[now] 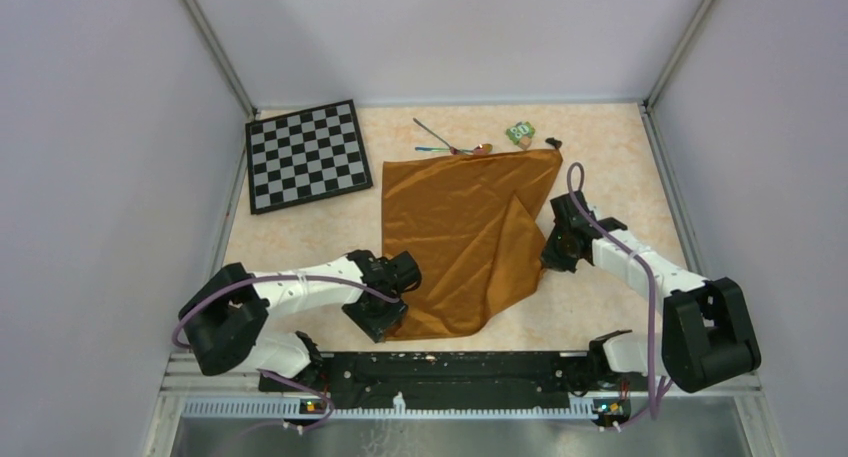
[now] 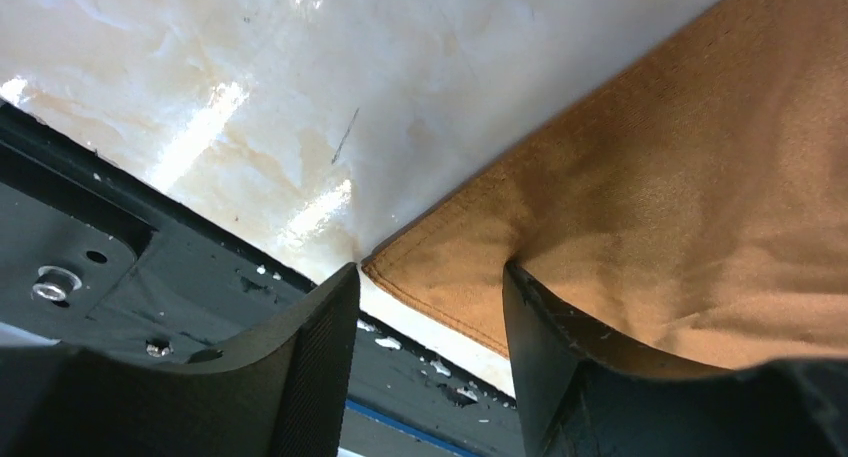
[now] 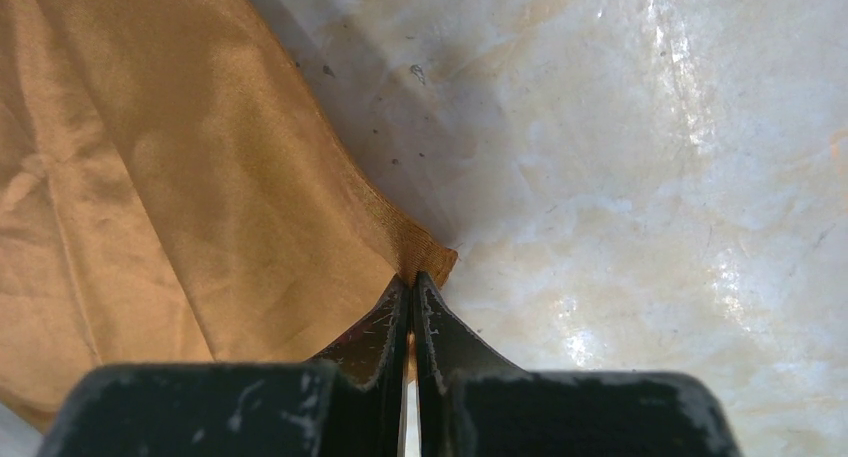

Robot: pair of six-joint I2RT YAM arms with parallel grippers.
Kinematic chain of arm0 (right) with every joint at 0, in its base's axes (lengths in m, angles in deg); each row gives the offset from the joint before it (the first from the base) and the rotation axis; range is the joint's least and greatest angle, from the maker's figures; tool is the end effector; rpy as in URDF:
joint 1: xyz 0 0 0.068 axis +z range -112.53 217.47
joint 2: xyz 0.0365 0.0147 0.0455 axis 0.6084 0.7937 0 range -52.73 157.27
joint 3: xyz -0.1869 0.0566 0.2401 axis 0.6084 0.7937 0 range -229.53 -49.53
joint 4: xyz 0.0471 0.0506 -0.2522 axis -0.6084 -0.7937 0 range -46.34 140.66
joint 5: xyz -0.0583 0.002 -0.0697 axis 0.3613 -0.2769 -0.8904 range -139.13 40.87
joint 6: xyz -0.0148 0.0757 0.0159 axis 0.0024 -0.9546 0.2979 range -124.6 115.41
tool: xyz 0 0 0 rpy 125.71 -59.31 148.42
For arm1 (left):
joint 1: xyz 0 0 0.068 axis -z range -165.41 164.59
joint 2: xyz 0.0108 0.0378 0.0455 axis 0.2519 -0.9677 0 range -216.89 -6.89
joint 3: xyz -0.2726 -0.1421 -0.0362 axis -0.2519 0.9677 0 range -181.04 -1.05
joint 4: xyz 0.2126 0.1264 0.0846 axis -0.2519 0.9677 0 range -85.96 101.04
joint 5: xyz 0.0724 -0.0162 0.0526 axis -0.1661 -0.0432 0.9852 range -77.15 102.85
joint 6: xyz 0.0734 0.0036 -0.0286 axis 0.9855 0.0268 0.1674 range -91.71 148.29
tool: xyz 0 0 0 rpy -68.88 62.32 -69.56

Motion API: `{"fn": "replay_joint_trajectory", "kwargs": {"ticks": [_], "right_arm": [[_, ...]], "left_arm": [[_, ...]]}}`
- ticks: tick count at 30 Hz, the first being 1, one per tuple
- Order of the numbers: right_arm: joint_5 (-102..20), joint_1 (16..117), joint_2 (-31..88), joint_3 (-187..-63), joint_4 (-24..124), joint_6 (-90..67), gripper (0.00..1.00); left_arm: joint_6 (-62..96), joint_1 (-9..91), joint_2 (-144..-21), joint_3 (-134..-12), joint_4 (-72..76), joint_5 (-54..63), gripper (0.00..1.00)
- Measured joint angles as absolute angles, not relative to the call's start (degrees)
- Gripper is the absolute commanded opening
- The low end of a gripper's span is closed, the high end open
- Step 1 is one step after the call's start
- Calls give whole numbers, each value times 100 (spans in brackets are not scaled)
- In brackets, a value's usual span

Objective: Fold the napkin into a case and place the utensils inside
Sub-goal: Pick up the flattened napkin from the center of the board, then fold and flatten the napkin at the center of the board.

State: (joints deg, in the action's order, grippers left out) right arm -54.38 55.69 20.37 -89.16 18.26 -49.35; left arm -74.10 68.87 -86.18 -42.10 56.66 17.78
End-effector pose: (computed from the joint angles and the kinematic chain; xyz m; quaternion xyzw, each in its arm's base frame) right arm 0.2180 0.0653 0.1882 0.2335 0.9486 0.0709 0.2015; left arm 0.1163 -0.1520 0.1641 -0.4070 0.9124 0.0160 0.0406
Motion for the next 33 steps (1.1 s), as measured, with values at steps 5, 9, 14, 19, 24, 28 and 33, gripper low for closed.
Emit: {"fn": "replay_joint_trajectory", "kwargs": {"ticks": [5,9,14,19,24,28,33], "right_arm": [[-5417,5567,2037,-8851,1802,-4871,0],[-5408,5565,2013,-8851,1807,-4828,0],[-5399,5556,1928,-8851,1791,-4806,0],[-5421,5556,1777,-8853,1693,-4766,0],[-5456,5556,1473,-8866,1533,-4648,0],[-5218,5556,1062,-8960,1391,-4292,0],[-4599,5556,-265,-9262,1308,-3940,0]], "left_arm": [[-7554,6898,-8580,-4086,5561,1712,60],[-7672,6898,-8476,-3946,5321,1620,53],[-7736,6901,-8567,-4003,5257,1559,31],[-7782,6907,-8633,-4064,5203,1605,6],[-7670,6925,-8517,-4064,5161,1926,0],[-7124,6918,-7905,-4160,5235,2543,0],[-5922,6918,-6454,-4908,5015,3067,0]]}}
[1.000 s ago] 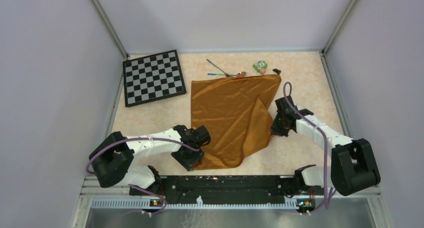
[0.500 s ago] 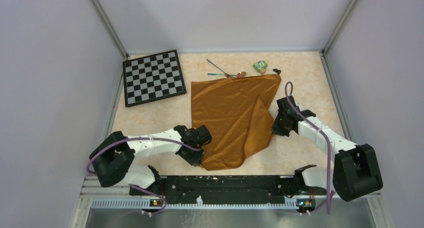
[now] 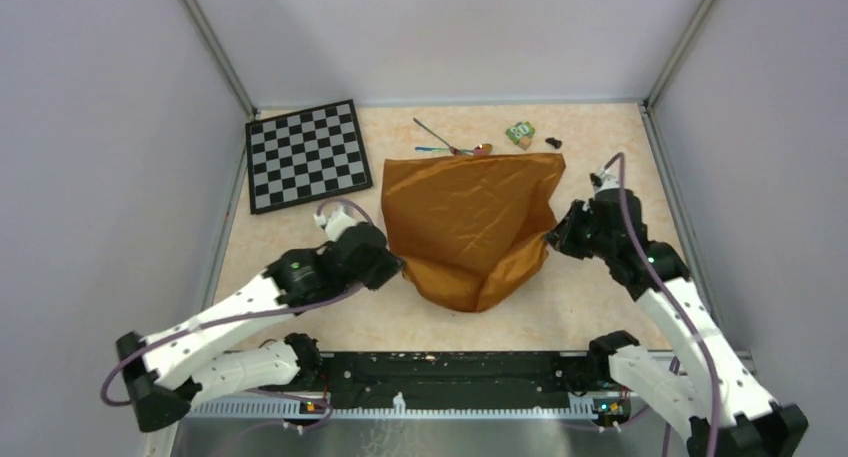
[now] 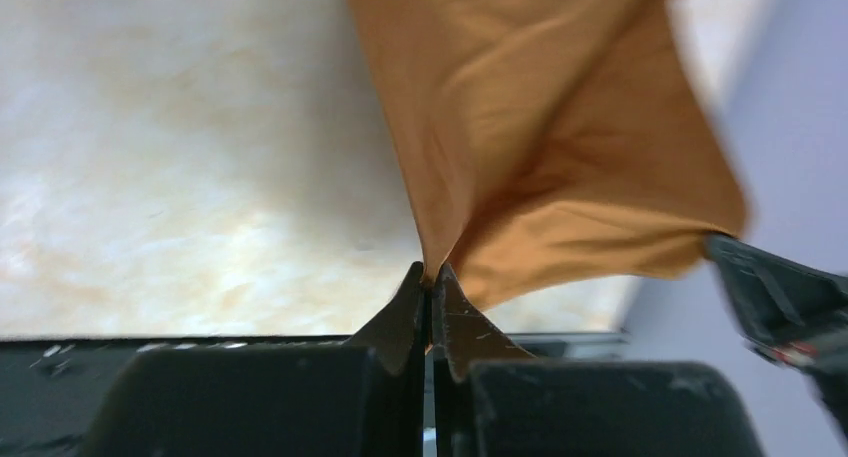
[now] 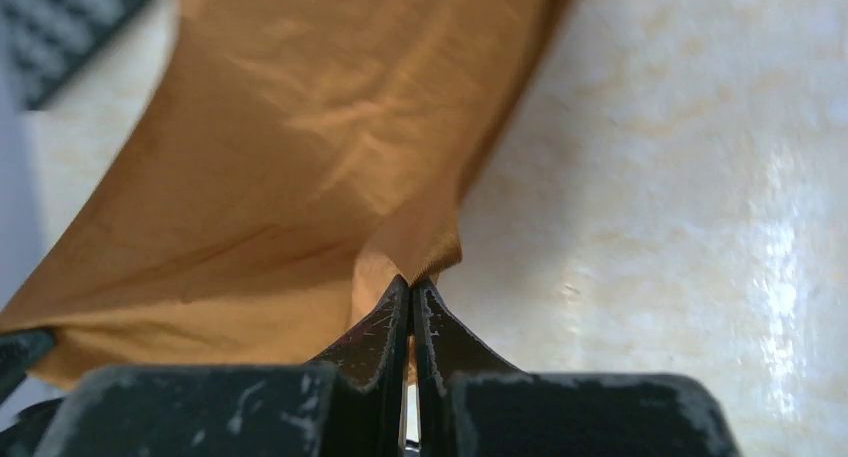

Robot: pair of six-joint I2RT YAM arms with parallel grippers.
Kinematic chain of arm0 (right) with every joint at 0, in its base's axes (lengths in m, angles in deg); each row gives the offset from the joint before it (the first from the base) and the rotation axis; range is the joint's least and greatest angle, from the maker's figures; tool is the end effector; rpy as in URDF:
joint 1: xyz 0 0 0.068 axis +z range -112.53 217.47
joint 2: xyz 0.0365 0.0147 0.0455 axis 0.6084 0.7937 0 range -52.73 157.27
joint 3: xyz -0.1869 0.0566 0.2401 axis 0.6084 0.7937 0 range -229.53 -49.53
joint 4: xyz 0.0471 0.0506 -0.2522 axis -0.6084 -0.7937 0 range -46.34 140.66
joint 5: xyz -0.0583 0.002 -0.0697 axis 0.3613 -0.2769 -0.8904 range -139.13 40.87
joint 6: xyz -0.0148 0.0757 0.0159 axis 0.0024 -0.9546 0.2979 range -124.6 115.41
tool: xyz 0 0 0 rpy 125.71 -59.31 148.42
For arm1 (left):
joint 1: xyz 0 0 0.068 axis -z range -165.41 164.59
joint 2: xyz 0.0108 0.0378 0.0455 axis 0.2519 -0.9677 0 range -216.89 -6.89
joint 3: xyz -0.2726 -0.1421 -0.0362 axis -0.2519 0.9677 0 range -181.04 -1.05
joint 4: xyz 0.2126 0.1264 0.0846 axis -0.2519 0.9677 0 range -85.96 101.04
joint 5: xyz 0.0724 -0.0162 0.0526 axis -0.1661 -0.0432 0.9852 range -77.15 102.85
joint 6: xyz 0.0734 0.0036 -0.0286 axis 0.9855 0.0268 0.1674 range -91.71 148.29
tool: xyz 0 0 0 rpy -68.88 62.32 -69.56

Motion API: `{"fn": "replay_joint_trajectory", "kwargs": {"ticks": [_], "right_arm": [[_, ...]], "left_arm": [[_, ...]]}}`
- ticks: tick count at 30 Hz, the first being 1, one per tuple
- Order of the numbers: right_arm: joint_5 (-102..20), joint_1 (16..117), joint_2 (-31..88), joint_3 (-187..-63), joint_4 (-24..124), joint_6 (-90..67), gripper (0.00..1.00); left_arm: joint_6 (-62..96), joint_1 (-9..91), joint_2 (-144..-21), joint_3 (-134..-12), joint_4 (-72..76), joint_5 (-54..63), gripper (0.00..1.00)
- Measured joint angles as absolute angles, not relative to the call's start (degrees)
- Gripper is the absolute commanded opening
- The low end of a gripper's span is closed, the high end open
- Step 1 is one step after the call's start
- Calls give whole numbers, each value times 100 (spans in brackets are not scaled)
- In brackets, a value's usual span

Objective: Fold the napkin into a case and place the utensils inside
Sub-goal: Fold and flatten the napkin at the center of the board.

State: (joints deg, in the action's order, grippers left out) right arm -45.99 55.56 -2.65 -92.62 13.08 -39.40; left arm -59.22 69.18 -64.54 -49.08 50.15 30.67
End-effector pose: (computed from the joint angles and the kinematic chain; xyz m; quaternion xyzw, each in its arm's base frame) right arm 0.1677 0.0587 0.2753 0.1236 0.9138 0.1945 0.3344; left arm 0.1257 -0.1413 0.2722 -0.3113 0.8924 -0.2273 0.2345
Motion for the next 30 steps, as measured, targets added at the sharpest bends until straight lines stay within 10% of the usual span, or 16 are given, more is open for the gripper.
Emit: {"fn": "replay_joint_trajectory", "kwargs": {"ticks": [10,20,30], "right_arm": [[-2984,5556,-1958,-11804,1208,-3783,0],[-1644,5556,-2485,-13192,2327,-4382,0],[-4326,5556,-1781,-12199,1308,-4456,0]], "left_arm": [[-3262,6918,-3813,-6433,3603,2960,0],[-2593,6896,-3835,-7222,2442,1705,0],[-2145,6726,-5746,-7629,3030,4271,0]]}}
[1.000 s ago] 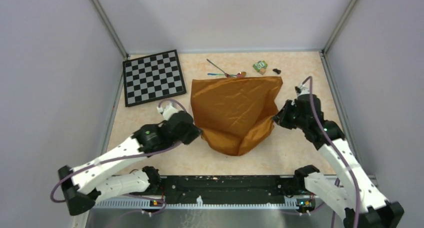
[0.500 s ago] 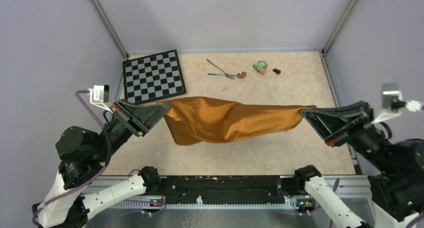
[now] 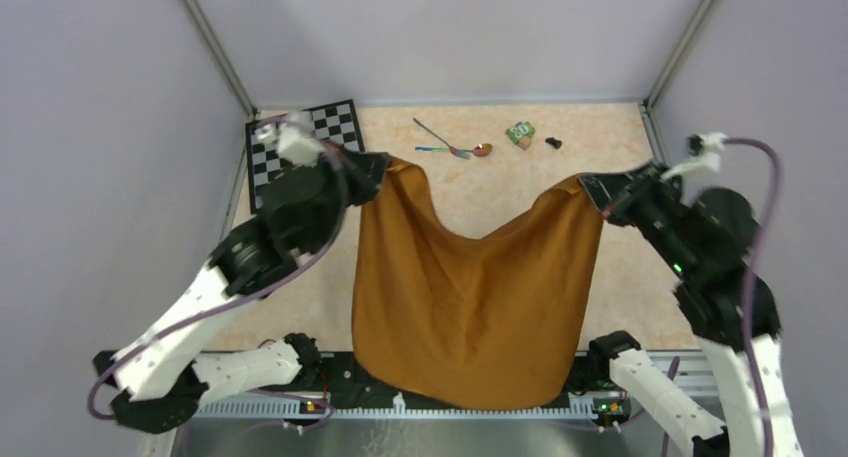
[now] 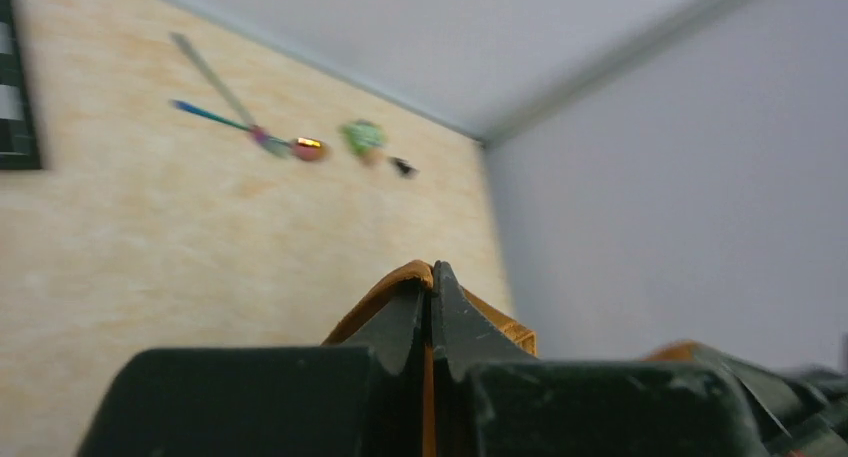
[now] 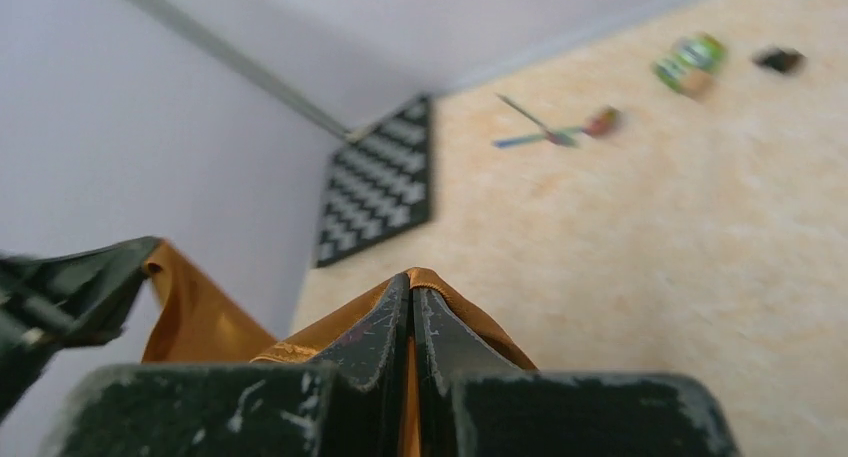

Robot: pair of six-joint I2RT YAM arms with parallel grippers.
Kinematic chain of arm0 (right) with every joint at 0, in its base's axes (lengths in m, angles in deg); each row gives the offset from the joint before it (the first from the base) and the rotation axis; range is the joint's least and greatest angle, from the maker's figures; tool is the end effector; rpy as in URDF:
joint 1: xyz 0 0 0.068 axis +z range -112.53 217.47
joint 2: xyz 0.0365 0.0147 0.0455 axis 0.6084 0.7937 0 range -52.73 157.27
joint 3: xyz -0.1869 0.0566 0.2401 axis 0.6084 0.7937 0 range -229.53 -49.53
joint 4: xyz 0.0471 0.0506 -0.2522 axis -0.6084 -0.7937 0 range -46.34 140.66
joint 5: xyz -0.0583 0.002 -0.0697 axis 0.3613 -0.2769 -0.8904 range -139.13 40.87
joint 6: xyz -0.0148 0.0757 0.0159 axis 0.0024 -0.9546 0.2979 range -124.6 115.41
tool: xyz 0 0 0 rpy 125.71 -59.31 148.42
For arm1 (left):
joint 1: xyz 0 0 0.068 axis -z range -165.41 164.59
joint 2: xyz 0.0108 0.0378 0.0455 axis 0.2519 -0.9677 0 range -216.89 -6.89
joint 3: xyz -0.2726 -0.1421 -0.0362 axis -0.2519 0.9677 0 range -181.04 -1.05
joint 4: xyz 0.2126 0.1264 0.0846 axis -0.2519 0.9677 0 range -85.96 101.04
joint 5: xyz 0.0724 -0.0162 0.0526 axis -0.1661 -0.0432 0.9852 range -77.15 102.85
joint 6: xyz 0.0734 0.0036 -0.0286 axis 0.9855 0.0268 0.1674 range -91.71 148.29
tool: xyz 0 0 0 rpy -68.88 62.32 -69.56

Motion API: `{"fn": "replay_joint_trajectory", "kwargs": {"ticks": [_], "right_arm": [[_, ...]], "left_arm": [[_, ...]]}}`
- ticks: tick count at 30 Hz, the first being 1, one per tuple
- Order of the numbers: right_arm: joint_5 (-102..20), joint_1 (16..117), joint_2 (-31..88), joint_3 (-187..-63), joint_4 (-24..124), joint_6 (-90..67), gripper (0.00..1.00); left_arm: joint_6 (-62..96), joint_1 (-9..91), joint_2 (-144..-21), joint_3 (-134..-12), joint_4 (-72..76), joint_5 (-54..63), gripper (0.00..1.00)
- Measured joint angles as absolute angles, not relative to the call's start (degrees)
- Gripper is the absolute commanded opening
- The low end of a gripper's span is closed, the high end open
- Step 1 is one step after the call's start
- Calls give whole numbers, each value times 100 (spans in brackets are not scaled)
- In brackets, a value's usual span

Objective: Fold the napkin into a case and place the utensils inside
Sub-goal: Fold and flatten the napkin at the center of the board.

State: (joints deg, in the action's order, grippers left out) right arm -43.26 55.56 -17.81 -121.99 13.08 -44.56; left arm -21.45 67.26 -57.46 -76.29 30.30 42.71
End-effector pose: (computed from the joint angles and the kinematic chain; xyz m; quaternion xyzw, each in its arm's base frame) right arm 0.0659 0.0288 0.4830 0.0985 0.7004 0.3742 0.5997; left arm 0.1228 -0.1057 0.4997 -0.1619 0.6970 -0.4094 0.5661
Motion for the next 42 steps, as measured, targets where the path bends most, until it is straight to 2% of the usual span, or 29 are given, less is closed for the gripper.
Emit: {"fn": "replay_joint_trajectory", "kwargs": {"ticks": [3,5,8,11,17,21,25,32,42], "right_arm": [[-4999,5536,-837,-11808,1317,-4401,0],[-5191,5420,-101,-11458,1616,-4312,0],[-4927,4959,870,-10855,2261,-4224,0],[-4398,4343,1950,-10591,2921,-4178,0],[-3150,3989,4365,-11764,3732,-3872,0],[-2451,3980,5246,-12392,3944,-3761,0],[-2096,3980,5346,-12398,3918,-3702,0],[-2110,3954,5086,-12396,3435,-3470,0],[-2195,3954,2787,-10540,2644,-3252,0]], "left_arm": [[-2114,5915,-6998,-7891,3150,4291,0],[-2049,5084,-7704,-7589,2888,3891,0],[-1922,4133,-8296,-6868,2497,3198,0],[-1856,3410,-8928,-6654,2191,2422,0],[-1830,2459,-10392,-6991,1139,350,0],[-1911,2149,-11098,-7124,648,-762,0],[-1957,2101,-11295,-7124,519,-1376,0],[-1640,2118,-11015,-7091,844,-1628,0],[-934,2112,-8867,-5603,2116,-1499,0]]}}
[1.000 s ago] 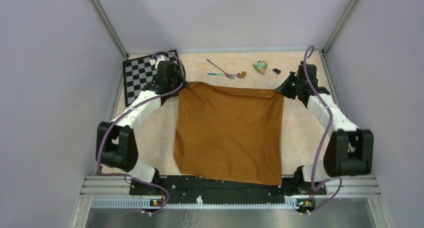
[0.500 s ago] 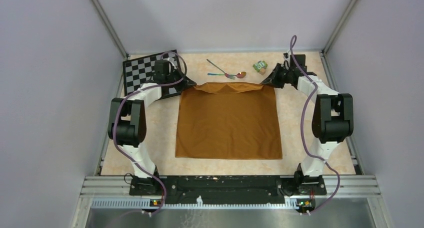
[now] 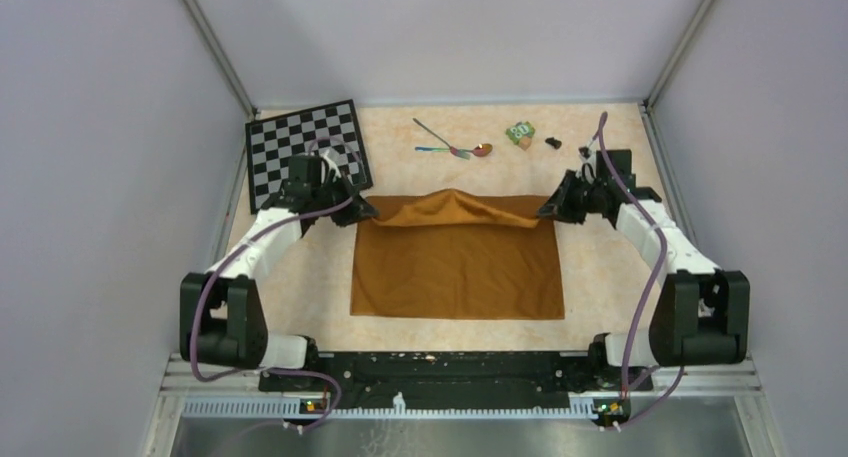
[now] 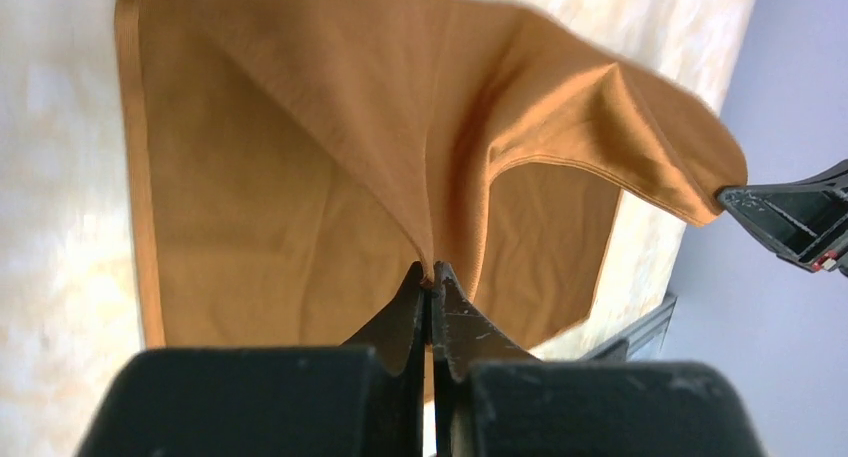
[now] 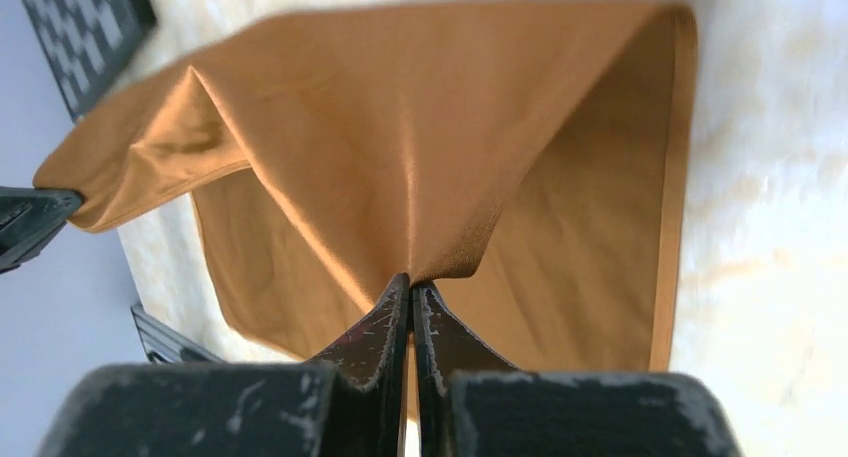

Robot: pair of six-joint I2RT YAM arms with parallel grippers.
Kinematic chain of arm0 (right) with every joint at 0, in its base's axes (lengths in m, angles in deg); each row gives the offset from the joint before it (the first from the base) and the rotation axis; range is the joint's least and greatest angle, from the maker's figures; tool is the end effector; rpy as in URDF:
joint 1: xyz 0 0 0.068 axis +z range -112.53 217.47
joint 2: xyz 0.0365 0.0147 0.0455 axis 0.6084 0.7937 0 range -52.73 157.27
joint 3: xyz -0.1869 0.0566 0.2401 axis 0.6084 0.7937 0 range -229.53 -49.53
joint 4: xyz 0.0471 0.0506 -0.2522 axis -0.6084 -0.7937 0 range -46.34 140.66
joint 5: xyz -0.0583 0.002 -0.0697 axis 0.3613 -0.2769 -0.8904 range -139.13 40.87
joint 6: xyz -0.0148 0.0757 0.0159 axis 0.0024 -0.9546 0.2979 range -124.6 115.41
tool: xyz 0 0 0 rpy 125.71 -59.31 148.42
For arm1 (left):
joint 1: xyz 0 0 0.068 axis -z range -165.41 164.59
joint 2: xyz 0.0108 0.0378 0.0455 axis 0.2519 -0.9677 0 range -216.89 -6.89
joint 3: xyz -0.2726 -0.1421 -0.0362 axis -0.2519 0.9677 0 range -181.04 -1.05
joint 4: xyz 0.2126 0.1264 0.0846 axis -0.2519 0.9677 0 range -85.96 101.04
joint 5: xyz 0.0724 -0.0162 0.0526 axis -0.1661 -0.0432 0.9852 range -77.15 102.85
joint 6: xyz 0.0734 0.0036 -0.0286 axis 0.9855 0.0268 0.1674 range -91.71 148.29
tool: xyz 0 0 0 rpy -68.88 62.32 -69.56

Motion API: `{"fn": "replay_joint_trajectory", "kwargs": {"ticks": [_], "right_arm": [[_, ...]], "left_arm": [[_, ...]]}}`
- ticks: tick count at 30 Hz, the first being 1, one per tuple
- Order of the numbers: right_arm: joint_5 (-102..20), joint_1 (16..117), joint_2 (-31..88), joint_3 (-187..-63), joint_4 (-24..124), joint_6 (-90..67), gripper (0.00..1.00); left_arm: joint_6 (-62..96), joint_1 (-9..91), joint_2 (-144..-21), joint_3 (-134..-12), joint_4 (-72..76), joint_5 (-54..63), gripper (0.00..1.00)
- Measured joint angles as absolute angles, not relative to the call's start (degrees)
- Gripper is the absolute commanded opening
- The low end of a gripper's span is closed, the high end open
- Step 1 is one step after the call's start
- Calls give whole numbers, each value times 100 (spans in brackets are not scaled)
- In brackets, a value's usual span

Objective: Fold the napkin into a case and place the utensils inside
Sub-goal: Fold and flatten the napkin at the center of the board.

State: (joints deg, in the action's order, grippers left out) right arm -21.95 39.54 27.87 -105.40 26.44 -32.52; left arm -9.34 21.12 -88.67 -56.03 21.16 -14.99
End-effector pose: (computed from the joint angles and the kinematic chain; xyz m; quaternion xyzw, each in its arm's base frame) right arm 0.3051 0.0419 0.2620 0.1234 0.9057 0.3007 0.2723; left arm 0.3133 -0.0678 0.2624 -0.1488 0.8857 -0.3479 0.2689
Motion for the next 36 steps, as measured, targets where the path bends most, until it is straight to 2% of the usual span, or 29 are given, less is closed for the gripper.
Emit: {"fn": "replay_joint_trajectory", "kwargs": {"ticks": [5,17,36], "right_arm": [[-2199,3995,2044,-9684,2141,-3201,0],[-2837,3997,1062,-8993,1076,-3225,0],[-3578,4188,621,-8261,499,-3982,0]], "left_arm": [[-860,2112,-8165,-4737,2669,-1525,0],[-1371,2112,-6987,-3522,3703,-1112,0],[-1780,2112,-6876,-3201,4232,-708,0]]}}
